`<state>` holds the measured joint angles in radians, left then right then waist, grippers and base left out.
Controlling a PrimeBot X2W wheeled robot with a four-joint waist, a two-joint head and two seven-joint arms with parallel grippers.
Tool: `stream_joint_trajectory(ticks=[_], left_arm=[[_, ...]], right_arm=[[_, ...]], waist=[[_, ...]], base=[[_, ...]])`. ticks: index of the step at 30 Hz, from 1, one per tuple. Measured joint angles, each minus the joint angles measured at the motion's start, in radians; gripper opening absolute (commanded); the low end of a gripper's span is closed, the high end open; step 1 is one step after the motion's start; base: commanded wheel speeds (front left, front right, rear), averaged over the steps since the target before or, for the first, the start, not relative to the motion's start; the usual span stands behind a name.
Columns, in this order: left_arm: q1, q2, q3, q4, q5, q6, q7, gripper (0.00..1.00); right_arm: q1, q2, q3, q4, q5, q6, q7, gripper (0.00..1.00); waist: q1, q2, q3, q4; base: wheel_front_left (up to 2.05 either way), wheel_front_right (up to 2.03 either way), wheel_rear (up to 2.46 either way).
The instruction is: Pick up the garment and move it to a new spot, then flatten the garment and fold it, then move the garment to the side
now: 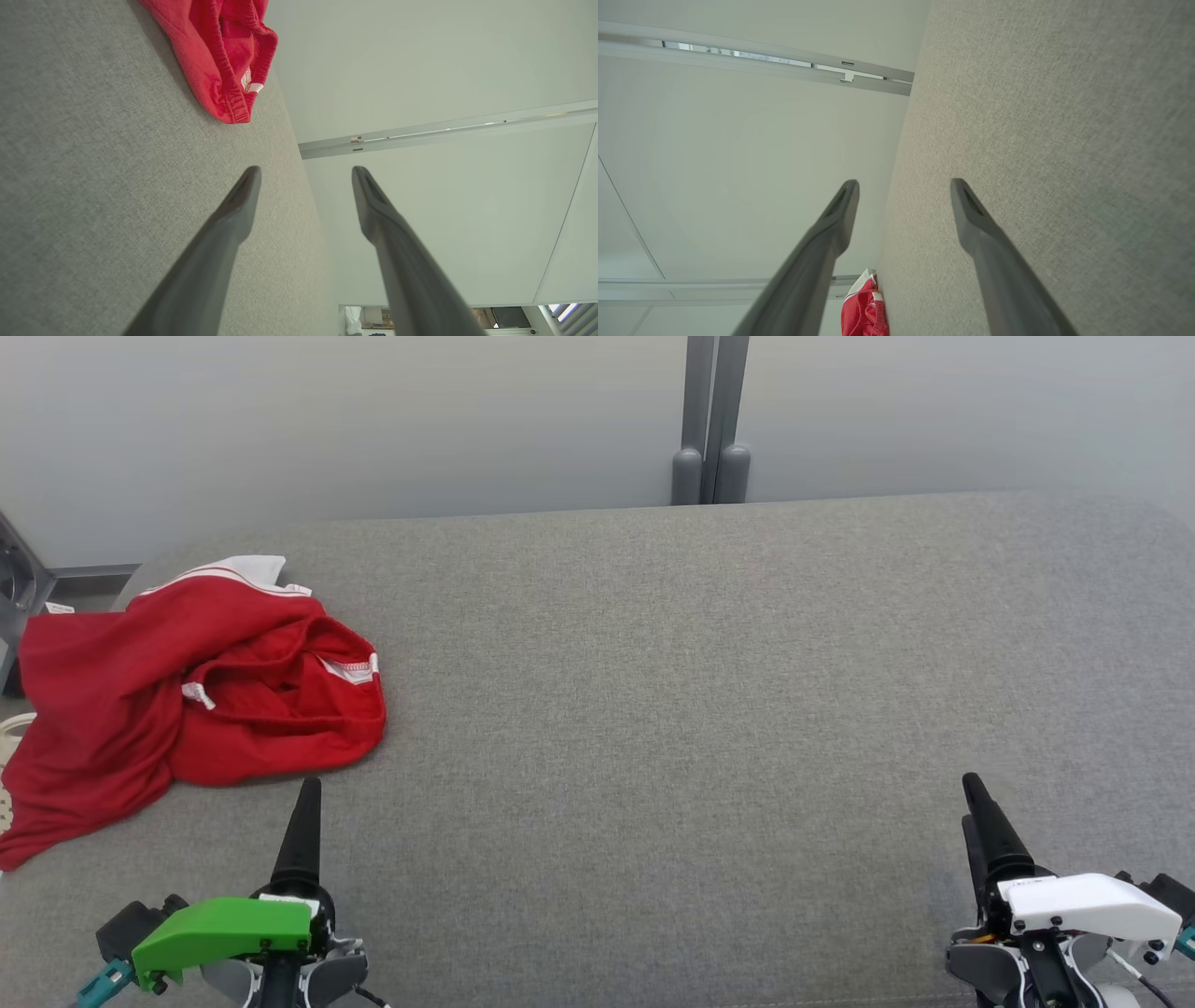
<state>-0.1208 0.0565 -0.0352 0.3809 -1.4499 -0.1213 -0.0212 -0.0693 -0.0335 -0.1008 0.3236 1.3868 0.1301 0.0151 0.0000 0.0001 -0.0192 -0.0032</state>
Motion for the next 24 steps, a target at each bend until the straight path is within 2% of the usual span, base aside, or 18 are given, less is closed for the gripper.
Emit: stream_joint_trajectory(ticks=[11,24], left_arm=[[0.011,0.002,-0.009,-0.008,0.184,0.025,-0.034,1.0],[0.034,0.024,-0.047,-0.013,0.415,0.068,-0.074,1.0]], right_arm=[[-0.02,-0.003,0.052,0.041,-0.131,0.0,-0.04,1.0],[-0.039,-0.005,0.077,0.075,-0.413,0.0,-0.087,1.0]], waist=[[0.0,0.0,-0.011,0.0],[0.0,-0.0001,-0.028,0.0]], base=[[0.0,0.0,0.0],[0.0,0.0,0.0]])
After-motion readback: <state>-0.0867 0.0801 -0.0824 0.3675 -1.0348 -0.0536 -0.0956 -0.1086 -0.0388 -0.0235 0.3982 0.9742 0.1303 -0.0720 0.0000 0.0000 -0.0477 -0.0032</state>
